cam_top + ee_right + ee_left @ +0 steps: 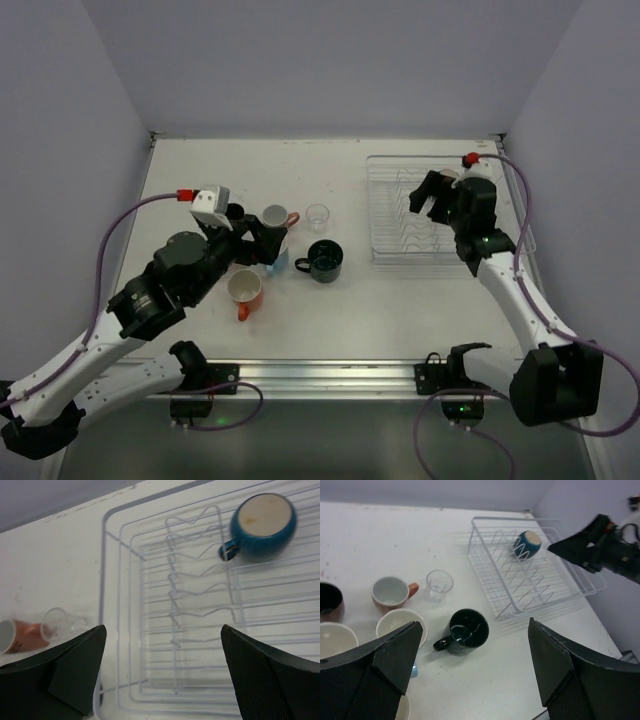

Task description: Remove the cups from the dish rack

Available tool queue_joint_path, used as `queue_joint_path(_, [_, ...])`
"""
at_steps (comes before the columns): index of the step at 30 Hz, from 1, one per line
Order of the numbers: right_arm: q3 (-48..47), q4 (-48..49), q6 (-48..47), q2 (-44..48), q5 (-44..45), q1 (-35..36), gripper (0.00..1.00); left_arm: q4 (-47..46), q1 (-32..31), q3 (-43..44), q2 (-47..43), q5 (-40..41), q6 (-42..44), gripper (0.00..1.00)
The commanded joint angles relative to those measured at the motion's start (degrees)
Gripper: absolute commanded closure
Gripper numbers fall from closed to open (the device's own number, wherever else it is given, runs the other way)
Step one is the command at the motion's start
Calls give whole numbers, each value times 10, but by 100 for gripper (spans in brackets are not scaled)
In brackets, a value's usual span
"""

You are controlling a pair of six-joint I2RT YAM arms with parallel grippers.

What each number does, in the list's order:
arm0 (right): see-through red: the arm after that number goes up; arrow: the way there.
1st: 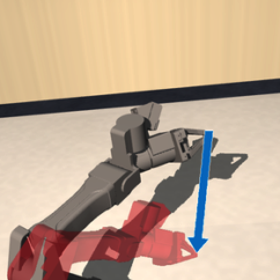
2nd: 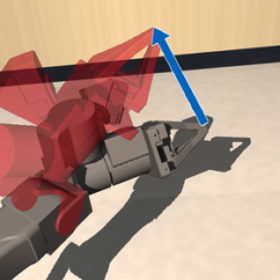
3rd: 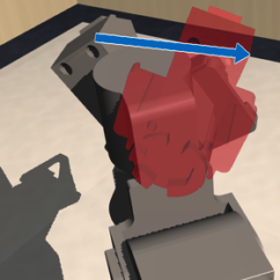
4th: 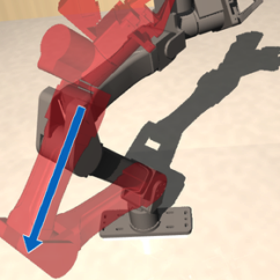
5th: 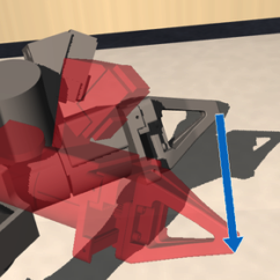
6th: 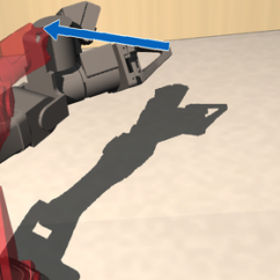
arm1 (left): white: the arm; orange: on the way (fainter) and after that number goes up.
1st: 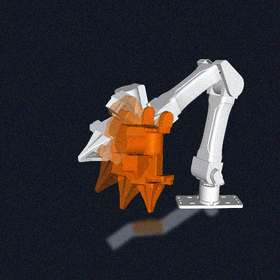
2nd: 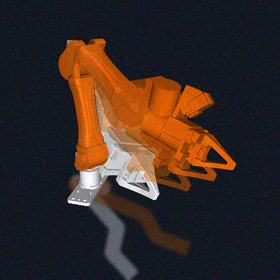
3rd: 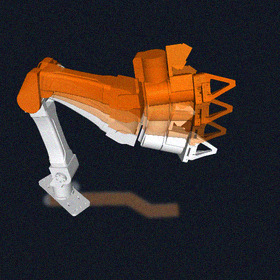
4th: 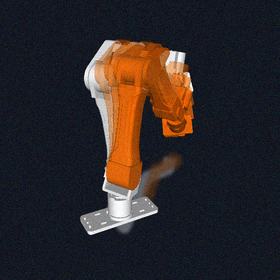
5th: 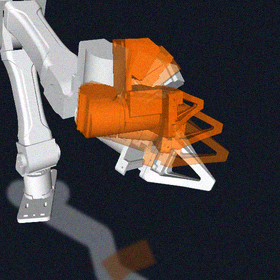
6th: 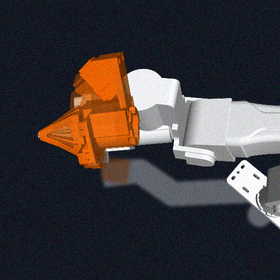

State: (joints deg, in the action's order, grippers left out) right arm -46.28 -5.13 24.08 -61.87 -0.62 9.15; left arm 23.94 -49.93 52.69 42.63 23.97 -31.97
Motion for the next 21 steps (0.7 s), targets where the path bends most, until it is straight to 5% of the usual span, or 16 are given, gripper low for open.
queue_joint_path(1, [-82, -23, -43, -92, 133, -45, 1, -21, -2, 50, -4, -94, 111, 6])
queue_joint_path(13, [-439, -190, -91, -426, 118, -116, 1, -78, -1, -27, -20, -100, 211, 0])
queue_joint_path(21, [-533, -250, -108, -542, 125, -117, 1, -84, 6, -50, 6, -142, 219, 0])
